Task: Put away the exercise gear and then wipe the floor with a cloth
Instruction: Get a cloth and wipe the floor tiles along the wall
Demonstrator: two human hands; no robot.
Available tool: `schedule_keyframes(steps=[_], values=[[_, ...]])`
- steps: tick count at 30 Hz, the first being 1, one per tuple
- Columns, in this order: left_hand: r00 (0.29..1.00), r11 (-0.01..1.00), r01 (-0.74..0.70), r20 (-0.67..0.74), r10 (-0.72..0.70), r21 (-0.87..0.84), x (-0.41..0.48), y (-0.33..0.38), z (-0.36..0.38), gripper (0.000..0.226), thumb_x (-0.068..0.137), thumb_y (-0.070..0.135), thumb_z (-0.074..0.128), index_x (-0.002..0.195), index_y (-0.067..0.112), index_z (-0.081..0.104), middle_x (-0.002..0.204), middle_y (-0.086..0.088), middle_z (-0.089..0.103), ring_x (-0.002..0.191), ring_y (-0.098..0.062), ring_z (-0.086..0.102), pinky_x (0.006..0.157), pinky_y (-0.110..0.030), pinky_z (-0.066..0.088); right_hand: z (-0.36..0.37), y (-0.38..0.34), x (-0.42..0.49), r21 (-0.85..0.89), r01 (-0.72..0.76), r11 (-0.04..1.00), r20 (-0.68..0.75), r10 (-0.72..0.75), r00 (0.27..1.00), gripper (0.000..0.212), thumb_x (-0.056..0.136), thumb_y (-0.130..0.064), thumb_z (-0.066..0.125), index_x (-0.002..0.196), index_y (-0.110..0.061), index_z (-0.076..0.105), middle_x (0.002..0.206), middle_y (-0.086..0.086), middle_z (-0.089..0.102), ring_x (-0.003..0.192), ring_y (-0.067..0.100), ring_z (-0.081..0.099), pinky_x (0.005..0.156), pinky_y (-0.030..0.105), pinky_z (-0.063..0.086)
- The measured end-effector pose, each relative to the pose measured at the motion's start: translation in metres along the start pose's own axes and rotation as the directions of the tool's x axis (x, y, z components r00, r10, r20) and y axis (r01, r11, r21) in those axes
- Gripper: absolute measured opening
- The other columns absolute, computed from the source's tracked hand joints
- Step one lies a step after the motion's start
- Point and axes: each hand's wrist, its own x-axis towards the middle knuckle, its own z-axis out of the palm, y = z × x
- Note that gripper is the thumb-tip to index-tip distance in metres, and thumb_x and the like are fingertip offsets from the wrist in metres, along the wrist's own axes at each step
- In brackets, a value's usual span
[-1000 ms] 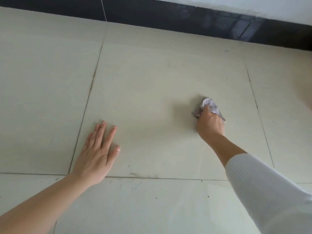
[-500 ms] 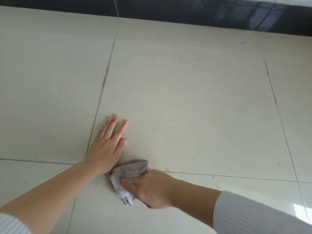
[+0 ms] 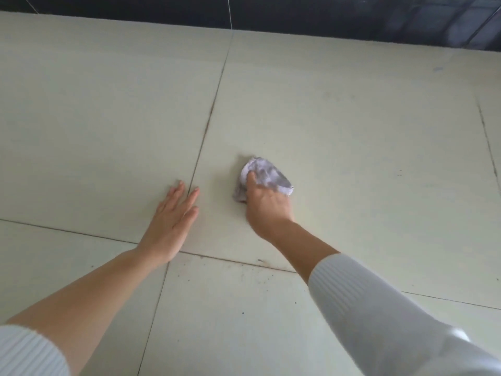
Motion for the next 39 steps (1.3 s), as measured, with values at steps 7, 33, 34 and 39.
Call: schedule_keyframes(steps=[7, 33, 34, 39], values=[[0.990, 0.957, 0.139, 0.048, -0.131, -0.256, 0.008, 0.018, -0.014, 0.048, 0.104, 0.031, 0.025, 0.151, 0.019, 0.022, 0.160, 0.004, 0.003, 0.146, -0.006, -0.005, 0.116, -0.022, -0.005, 0.041, -0.063, -0.097, 0.165, 0.667, 0.727, 0.319, -0.679, 0.661, 0.061, 0.080, 0.000, 0.058, 0.138, -0.007, 0.039, 0.116, 0.018, 0.060, 0.084, 0.036, 0.062, 0.060, 0.033, 0.035], [0.988, 0.880, 0.041, 0.113, -0.107, 0.474, -0.012, 0.069, 0.045, 0.077, 0.096, 0.053, 0.008, 0.145, 0.002, -0.023, 0.154, -0.013, -0.031, 0.143, -0.023, -0.027, 0.119, -0.039, -0.008, 0.006, 0.123, -0.175, -0.093, -0.300, 0.949, 0.016, 0.303, 0.953, 0.075, 0.088, 0.000, 0.037, 0.153, -0.015, 0.004, 0.144, 0.009, 0.042, 0.094, 0.034, 0.060, 0.063, 0.031, 0.032], [0.988, 0.881, 0.045, 0.110, -0.110, 0.471, -0.012, 0.069, 0.046, 0.077, 0.096, 0.052, 0.009, 0.146, 0.002, -0.022, 0.154, -0.012, -0.030, 0.143, -0.023, -0.027, 0.119, -0.038, -0.008, 0.015, 0.106, -0.186, -0.091, -0.208, 0.974, 0.054, 0.213, 0.976, 0.077, 0.087, 0.000, 0.039, 0.153, -0.013, 0.003, 0.141, 0.009, 0.046, 0.090, 0.034, 0.061, 0.061, 0.031, 0.031], [0.992, 0.899, 0.047, 0.083, -0.092, 0.435, -0.009, 0.067, 0.048, 0.078, 0.097, 0.051, 0.018, 0.148, 0.002, -0.014, 0.156, -0.013, -0.024, 0.145, -0.023, -0.022, 0.119, -0.038, -0.007, 0.042, 0.049, -0.223, -0.155, 0.314, 0.937, 0.278, -0.264, 0.924, 0.094, 0.069, -0.014, 0.066, 0.150, -0.008, 0.018, 0.112, 0.012, 0.064, 0.075, 0.031, 0.064, 0.052, 0.028, 0.039]])
